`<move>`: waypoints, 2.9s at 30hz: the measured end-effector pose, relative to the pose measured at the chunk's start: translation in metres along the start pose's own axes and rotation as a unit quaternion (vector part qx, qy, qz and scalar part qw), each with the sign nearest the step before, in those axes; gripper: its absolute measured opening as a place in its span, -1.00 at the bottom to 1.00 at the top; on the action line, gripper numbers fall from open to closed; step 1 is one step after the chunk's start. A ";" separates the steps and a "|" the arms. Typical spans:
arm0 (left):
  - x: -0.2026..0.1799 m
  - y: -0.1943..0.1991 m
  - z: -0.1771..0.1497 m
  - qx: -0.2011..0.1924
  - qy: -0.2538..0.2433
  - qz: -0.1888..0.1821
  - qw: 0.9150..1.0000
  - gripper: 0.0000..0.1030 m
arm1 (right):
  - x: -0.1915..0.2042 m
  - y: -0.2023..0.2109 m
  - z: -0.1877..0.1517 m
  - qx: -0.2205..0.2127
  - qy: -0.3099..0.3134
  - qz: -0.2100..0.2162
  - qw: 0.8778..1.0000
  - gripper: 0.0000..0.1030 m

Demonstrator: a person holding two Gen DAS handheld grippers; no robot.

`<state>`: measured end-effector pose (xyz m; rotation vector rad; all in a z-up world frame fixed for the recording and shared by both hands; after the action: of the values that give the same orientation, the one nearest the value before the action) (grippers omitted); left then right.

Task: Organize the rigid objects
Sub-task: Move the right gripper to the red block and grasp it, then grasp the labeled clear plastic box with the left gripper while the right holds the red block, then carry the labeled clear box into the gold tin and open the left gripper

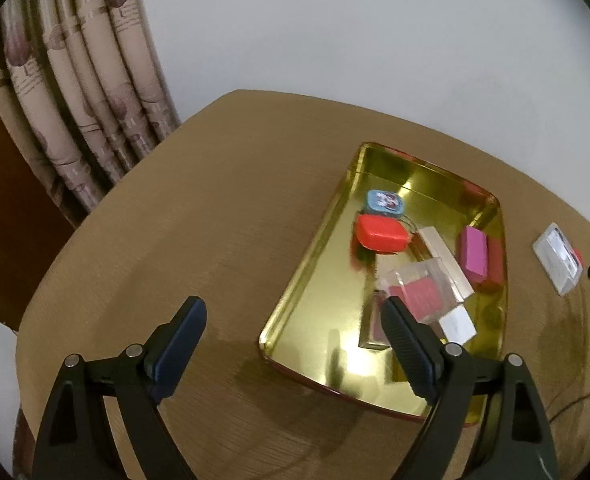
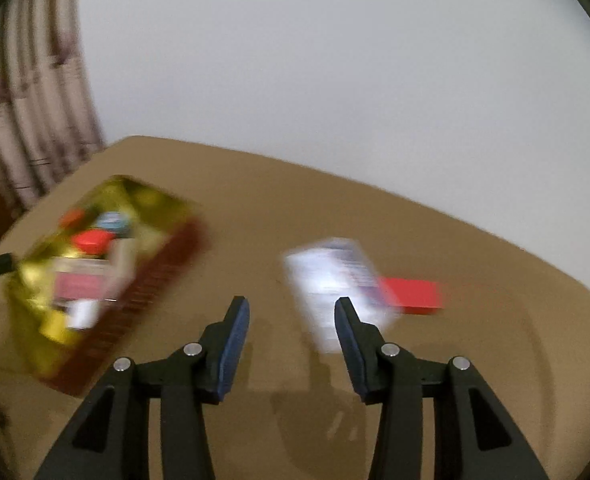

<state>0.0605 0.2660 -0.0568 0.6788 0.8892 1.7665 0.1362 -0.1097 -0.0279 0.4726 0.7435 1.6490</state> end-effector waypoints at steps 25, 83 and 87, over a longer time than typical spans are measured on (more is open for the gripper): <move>-0.174 -0.009 0.001 0.065 -0.156 -0.092 0.981 0.70 | -0.051 -0.113 0.011 0.068 0.341 0.151 0.925 0.07; -0.268 -0.067 -0.015 0.068 -0.093 -0.056 0.992 0.15 | -0.086 -0.012 -0.101 0.037 -0.047 -0.030 0.998 -0.41; -0.254 -0.051 -0.026 0.058 -0.111 -0.060 0.990 0.15 | -0.085 -0.012 -0.101 0.037 -0.047 -0.030 0.998 -0.41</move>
<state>0.1535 0.0325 -0.1239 0.8604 0.8650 1.5078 0.0952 -0.2129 -0.0998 0.5707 0.7442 1.5370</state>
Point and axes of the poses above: each gripper's, at about its wrist camera, not at the fingertips, and y roughly against the way its jaws point, x to its left, z to its top, the point moved 6 cm from there along -y, roughly the way its jaws point, and after that the axes turned 1 degree about -z, right-handed, at the moved point
